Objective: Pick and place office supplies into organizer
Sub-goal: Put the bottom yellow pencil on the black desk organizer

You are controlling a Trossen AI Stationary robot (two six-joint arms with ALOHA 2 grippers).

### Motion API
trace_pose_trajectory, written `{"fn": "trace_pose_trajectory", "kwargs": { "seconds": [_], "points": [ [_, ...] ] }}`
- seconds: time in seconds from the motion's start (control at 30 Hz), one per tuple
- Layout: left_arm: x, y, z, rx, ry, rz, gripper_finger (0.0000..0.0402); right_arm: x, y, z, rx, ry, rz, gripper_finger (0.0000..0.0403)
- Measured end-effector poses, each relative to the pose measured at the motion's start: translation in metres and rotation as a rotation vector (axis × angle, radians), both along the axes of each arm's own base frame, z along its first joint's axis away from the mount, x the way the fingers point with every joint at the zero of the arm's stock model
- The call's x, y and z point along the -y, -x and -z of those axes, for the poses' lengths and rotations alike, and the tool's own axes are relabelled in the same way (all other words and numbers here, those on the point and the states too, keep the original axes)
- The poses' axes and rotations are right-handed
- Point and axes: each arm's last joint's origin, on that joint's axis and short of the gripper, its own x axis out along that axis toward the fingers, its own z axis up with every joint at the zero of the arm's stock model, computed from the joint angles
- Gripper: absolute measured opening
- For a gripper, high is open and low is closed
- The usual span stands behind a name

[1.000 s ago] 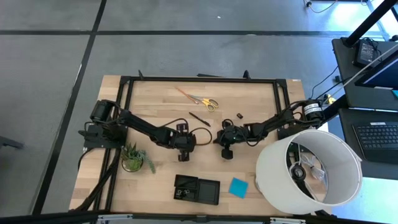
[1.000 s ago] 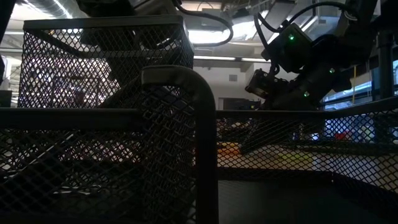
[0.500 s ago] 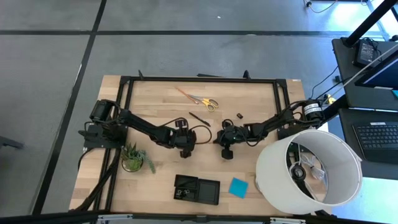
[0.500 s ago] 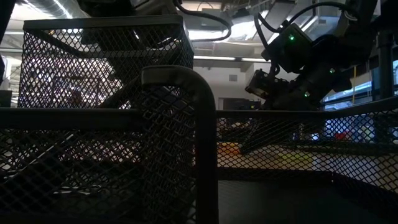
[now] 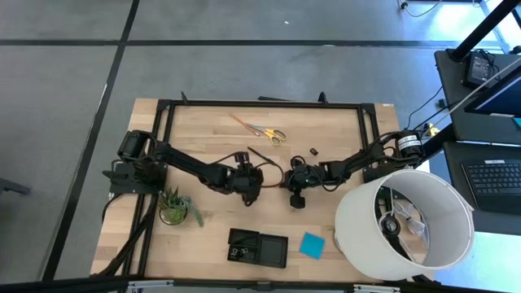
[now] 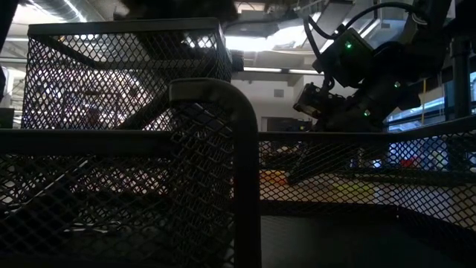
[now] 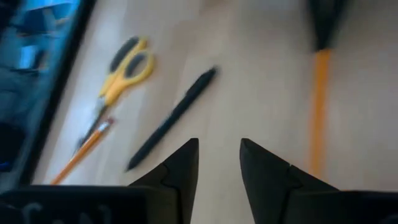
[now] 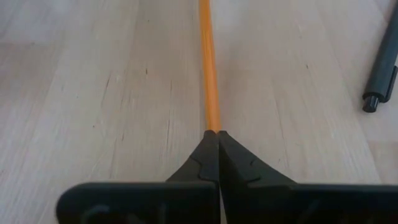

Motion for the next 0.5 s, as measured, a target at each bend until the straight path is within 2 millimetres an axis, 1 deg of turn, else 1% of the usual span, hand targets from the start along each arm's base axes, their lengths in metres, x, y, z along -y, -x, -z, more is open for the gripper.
{"fn": "trace_pose_trajectory", "kwargs": {
  "seconds": [0.13,0.23,0.33,0.5],
  "points": [
    [0.008,-0.007,-0.015,-0.035,0.145,0.079,0.011,0.0,0.0,0.0,0.0,-0.001,0.0,0.0],
    [0.01,-0.009,-0.023,-0.057,0.238,0.083,0.0114,0.0,0.0,0.0,0.0,-0.001,0.0,0.0],
    [0.01,-0.006,-0.025,-0.096,0.291,0.052,0.0118,0.0,0.0,0.0,0.0,-0.001,0.0,0.0],
    [0.008,0.004,-0.021,-0.189,0.301,-0.007,0.0123,0.0,0.0,0.0,0.0,-0.001,0.0,0.0]
  ]
}}
